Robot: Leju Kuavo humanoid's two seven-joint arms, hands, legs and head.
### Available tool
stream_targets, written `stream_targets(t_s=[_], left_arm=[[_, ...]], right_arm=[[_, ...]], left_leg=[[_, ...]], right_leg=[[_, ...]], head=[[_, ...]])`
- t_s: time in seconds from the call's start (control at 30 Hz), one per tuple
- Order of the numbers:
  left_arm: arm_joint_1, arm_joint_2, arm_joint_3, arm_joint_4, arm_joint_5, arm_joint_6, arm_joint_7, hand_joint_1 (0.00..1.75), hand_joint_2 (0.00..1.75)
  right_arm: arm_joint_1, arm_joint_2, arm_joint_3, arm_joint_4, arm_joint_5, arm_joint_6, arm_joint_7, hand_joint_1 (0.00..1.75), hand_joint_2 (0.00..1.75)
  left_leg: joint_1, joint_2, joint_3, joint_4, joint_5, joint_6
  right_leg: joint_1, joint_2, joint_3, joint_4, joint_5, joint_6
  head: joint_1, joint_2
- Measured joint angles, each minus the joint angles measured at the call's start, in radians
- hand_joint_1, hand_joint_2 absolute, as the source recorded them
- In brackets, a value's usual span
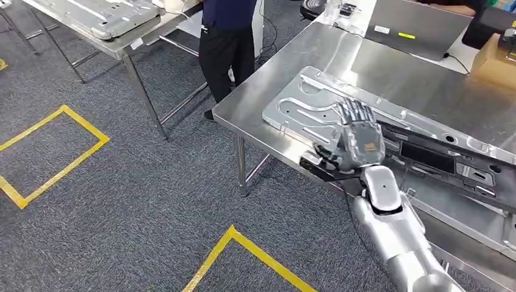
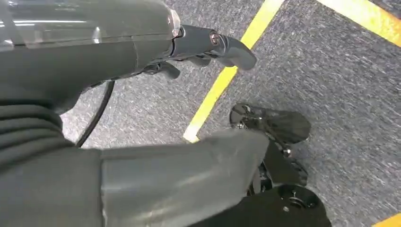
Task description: Take the parts from the cabinet and place them on the table.
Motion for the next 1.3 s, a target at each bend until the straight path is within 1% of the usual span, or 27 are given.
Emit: stream_targets(t_s=[0.2,0.33,0.37,0.47,0.57,0.67,0.93,1.07,1.13,1.17,1.2,1.23,1.27,1.3], left_arm=[[0.001,-0.004,0.006,0.0,-0.011,0.0,-0.005,0.0,0.0],[0.0,-0.006,0.007,0.0,-0.016,0.0,-0.005,0.0,0.0],[0.0,-0.006,0.008,0.0,-0.019,0.003,-0.004,0.0,0.0],[0.002,-0.007,0.008,0.0,-0.026,0.001,-0.006,0.0,0.0],[0.001,-0.007,0.008,0.0,-0.032,0.003,-0.006,0.0,0.0],[0.002,-0.007,0.008,0.0,-0.033,0.003,-0.006,0.0,0.0],[0.001,-0.006,0.007,0.0,-0.043,0.002,-0.022,0.0,0.0],[0.002,-0.002,0.008,0.0,-0.043,0.003,-0.02,0.0,0.0],[0.002,0.003,0.008,0.0,-0.043,0.003,-0.016,0.0,0.0],[0.002,0.002,0.008,0.0,-0.043,0.003,-0.014,0.0,0.0],[0.003,0.002,0.008,0.0,-0.044,0.003,-0.014,0.0,0.0],[0.004,0.003,0.008,0.0,-0.044,0.003,-0.014,0.0,0.0],[0.004,0.003,0.008,0.0,-0.045,0.003,-0.014,0.0,0.0],[0.005,0.003,0.008,0.0,-0.046,0.003,-0.014,0.0,0.0]], right_arm=[[0.026,0.031,0.074,-0.159,-0.014,-0.001,-0.059,0.0,0.0],[0.027,0.041,0.129,-0.244,-0.049,0.047,-0.076,0.0,0.0],[0.027,0.041,0.144,-0.257,-0.055,0.048,-0.081,0.0,0.0],[0.025,0.041,0.176,-0.279,-0.064,0.042,-0.106,0.0,0.0],[0.019,0.042,0.206,-0.294,-0.064,0.049,-0.11,0.0,0.0],[0.017,0.042,0.217,-0.297,-0.066,0.05,-0.116,0.0,0.0],[0.005,0.047,0.25,-0.319,-0.064,0.064,-0.116,0.0,0.0],[0.009,0.047,0.261,-0.32,-0.065,0.065,-0.108,0.0,0.0],[0.019,0.048,0.263,-0.32,-0.06,0.06,-0.106,0.0,0.0],[0.022,0.047,0.264,-0.32,-0.059,0.055,-0.105,0.0,0.0],[0.026,0.048,0.266,-0.318,-0.058,0.047,-0.105,0.0,0.0],[0.025,0.048,0.267,-0.317,-0.056,0.047,-0.103,0.0,0.0],[0.025,0.049,0.269,-0.317,-0.053,0.05,-0.096,0.0,0.0],[0.026,0.05,0.272,-0.317,-0.047,0.063,-0.088,0.0,0.0]], left_leg=[[0.0,0.0,0.0,0.0,0.0,0.0],[0.0,0.001,0.0,0.0,0.0,0.0],[0.0,0.0,0.0,0.0,0.0,0.0],[0.0,0.0,0.0,0.0,0.0,0.0],[0.0,0.0,0.0,0.0,0.0,0.0],[0.0,0.0,0.0,0.0,0.0,0.0],[-0.003,-0.001,-0.001,0.003,-0.001,0.0],[-0.008,0.0,-0.002,0.006,-0.003,0.005],[-0.009,0.0,-0.002,0.005,-0.001,0.008],[0.003,0.001,0.001,-0.008,0.006,0.017],[0.006,0.004,0.007,-0.016,0.012,0.02],[0.007,0.005,0.007,-0.018,0.015,0.024],[0.007,0.005,0.005,-0.018,0.015,0.024],[0.007,0.005,0.003,-0.018,0.015,0.024]], right_leg=[[0.0,0.0,0.0,0.0,0.0,0.0],[0.0,0.0,0.0,0.0,0.0,0.0],[0.0,0.0,0.0,0.0,0.0,0.0],[0.0,0.0,0.0,0.0,0.0,0.0],[0.0,0.0,0.0,0.0,0.0,0.0],[0.0,0.0,0.0,0.0,0.0,0.0],[-0.006,-0.001,0.0,-0.001,0.001,0.001],[-0.009,0.0,0.0,-0.002,0.003,0.005],[-0.009,0.001,0.003,-0.008,0.006,0.01],[-0.003,0.003,0.003,-0.007,0.005,0.014],[-0.006,-0.008,0.0,0.007,-0.008,0.016],[-0.005,-0.019,-0.018,0.045,-0.042,0.018],[-0.008,-0.024,-0.048,0.114,-0.084,0.02],[-0.012,-0.027,-0.086,0.199,-0.125,0.023]], head=[[0.0,0.0],[0.0,0.0],[0.0,0.0],[0.0,0.0],[0.0,0.0],[0.0,0.0],[0.0,0.0],[0.0,0.0],[0.0,0.0],[0.0,0.0],[0.0,0.0],[0.001,0.0],[0.001,0.0],[0.001,0.0]])
